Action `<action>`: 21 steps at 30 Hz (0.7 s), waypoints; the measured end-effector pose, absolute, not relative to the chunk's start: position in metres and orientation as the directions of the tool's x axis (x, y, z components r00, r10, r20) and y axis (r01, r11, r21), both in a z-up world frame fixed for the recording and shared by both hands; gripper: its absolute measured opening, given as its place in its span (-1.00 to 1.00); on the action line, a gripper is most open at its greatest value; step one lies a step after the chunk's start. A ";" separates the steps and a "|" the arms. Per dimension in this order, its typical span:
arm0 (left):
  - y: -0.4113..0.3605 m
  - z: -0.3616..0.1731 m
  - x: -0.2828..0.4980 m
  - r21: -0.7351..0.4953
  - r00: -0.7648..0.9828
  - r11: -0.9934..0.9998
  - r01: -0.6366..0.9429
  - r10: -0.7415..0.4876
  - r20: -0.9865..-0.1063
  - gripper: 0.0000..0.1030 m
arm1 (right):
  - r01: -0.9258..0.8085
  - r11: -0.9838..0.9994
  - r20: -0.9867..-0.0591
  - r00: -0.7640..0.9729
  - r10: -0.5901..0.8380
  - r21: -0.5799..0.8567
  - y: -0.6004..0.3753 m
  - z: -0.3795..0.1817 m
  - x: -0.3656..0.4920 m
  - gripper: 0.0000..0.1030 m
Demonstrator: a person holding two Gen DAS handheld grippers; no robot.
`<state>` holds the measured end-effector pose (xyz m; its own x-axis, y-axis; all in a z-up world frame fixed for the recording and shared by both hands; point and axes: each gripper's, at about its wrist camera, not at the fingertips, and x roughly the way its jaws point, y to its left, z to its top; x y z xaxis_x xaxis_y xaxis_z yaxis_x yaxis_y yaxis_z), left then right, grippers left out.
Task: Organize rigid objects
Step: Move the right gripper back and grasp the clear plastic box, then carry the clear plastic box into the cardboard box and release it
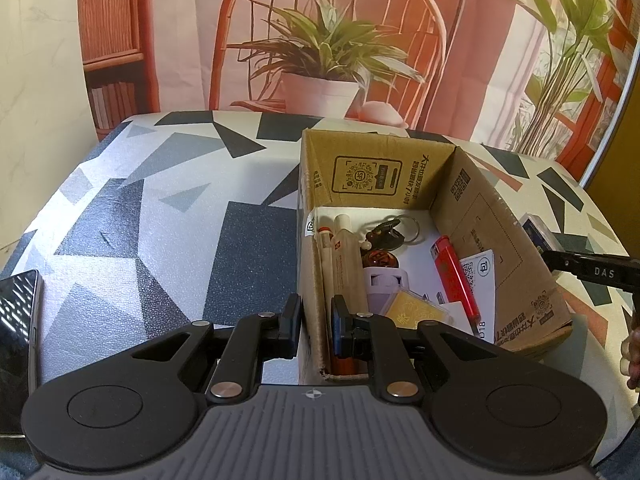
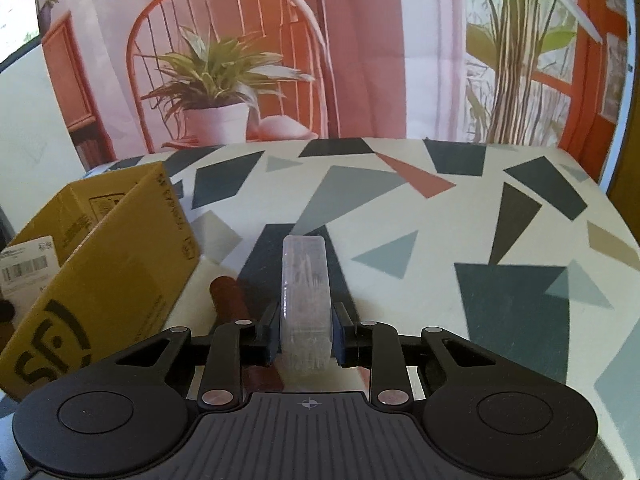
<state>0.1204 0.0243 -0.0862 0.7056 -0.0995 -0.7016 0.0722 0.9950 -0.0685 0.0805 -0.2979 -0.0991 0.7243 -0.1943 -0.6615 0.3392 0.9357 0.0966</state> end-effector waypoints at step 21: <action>0.025 -0.084 0.119 -0.060 0.709 0.995 0.079 -0.099 -0.699 -0.68 | 0.364 0.914 -0.626 0.759 -0.179 0.181 -0.298 -0.094 0.066 -0.53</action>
